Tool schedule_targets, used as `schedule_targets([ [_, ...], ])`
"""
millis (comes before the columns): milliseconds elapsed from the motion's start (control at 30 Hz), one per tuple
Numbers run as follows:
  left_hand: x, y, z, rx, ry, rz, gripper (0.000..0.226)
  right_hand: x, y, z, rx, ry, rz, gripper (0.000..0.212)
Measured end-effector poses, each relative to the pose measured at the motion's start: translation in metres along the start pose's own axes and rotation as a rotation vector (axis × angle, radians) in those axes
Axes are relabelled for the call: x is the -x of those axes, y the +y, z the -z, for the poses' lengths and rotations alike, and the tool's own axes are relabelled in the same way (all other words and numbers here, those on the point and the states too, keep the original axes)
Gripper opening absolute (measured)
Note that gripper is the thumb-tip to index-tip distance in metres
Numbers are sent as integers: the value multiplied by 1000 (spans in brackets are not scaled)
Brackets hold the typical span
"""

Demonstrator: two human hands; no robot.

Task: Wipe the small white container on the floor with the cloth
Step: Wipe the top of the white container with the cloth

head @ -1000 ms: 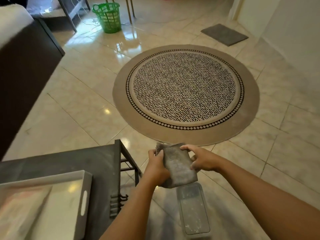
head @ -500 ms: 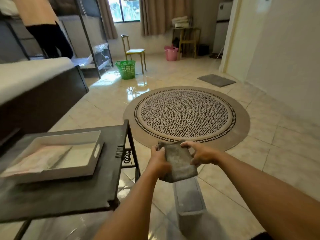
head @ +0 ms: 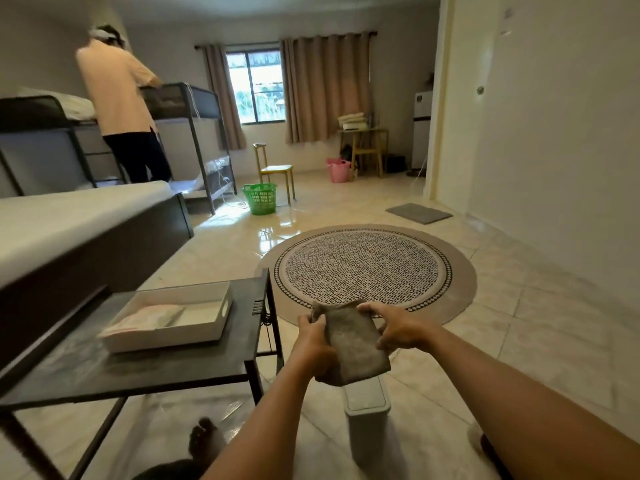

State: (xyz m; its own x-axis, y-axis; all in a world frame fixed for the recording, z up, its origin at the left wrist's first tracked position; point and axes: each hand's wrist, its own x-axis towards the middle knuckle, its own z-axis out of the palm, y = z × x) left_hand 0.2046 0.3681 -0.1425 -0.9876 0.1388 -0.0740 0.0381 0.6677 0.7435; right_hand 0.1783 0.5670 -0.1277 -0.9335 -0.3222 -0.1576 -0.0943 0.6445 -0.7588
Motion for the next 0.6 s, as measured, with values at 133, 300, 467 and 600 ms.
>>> schedule_targets([
  [133,-1,-5,-1,-32,8,-33,78,-6,9,-4,-99,17,19,103],
  [300,-23,-24,-20,14,15,-2,87,-27,32,-12,-177,-12,-27,106],
  [467,-57,-52,-53,50,-35,51,92,-59,73,-24,-203,-33,-80,102],
  [600,-88,-78,-82,45,-65,62,94,-87,115,-33,-181,-56,-129,90],
])
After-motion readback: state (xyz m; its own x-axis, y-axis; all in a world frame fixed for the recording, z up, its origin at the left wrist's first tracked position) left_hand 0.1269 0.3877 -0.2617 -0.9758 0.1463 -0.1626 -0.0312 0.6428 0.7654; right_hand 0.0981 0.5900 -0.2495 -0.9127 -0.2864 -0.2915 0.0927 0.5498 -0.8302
